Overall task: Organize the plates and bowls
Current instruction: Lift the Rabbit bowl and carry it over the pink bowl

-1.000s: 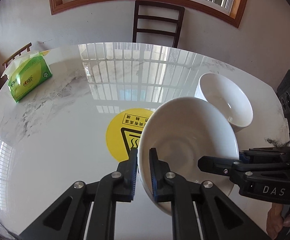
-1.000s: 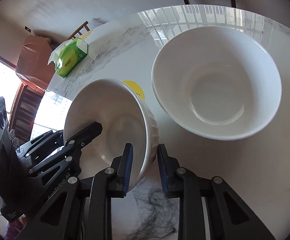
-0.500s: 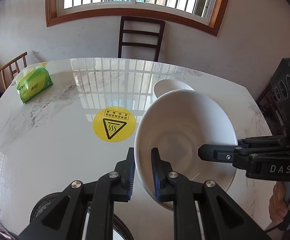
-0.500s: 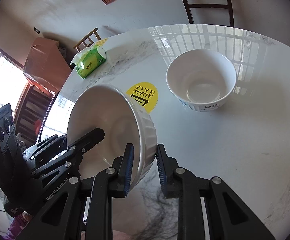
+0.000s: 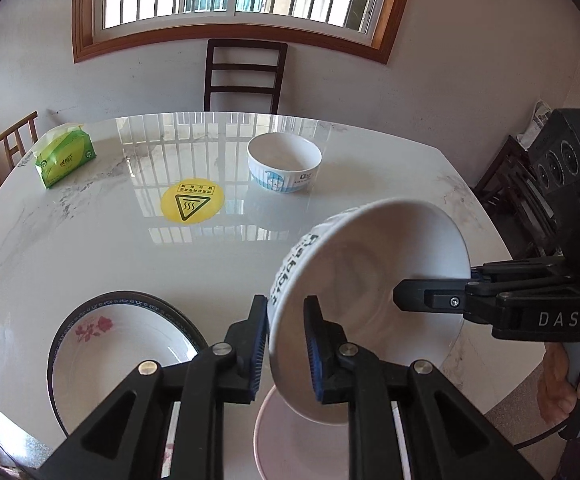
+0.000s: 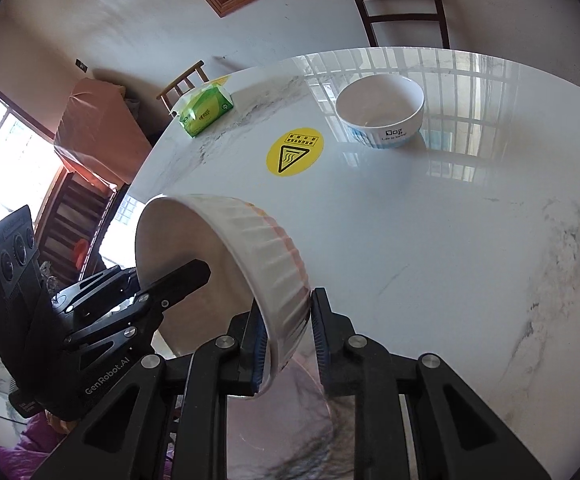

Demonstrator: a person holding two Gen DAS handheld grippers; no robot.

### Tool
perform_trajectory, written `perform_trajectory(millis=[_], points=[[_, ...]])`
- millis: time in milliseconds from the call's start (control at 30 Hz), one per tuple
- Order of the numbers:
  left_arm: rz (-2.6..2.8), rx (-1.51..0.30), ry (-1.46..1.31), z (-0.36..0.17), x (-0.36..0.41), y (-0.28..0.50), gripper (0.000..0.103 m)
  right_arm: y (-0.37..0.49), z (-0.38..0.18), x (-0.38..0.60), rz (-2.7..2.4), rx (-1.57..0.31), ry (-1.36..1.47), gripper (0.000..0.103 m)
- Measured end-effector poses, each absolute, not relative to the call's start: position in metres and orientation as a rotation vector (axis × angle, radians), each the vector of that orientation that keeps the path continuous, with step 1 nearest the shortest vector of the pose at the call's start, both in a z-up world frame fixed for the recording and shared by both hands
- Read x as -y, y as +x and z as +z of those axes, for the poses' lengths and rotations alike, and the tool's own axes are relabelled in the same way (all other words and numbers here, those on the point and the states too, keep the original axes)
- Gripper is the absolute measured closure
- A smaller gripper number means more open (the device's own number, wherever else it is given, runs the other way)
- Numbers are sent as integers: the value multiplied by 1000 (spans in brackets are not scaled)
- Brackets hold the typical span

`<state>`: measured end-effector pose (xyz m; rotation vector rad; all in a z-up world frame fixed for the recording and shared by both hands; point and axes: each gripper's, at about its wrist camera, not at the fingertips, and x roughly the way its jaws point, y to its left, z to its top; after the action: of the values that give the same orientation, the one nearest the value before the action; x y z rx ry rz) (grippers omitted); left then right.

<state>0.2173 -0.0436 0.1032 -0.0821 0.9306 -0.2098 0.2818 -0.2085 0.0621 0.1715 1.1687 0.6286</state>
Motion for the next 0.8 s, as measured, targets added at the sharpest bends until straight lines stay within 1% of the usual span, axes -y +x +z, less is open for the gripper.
perform_trajectory(millis=[100,367,800], points=[[-217,-916,-71,103,48,196,83,260,62,208,622,-1179,165,83],[-257,-966,-75,83,53,166,83,220,40,210,593,-1232,167,82],[-255,-995,2,68,53,150,83,198,15,213,618,-1359,247,82]])
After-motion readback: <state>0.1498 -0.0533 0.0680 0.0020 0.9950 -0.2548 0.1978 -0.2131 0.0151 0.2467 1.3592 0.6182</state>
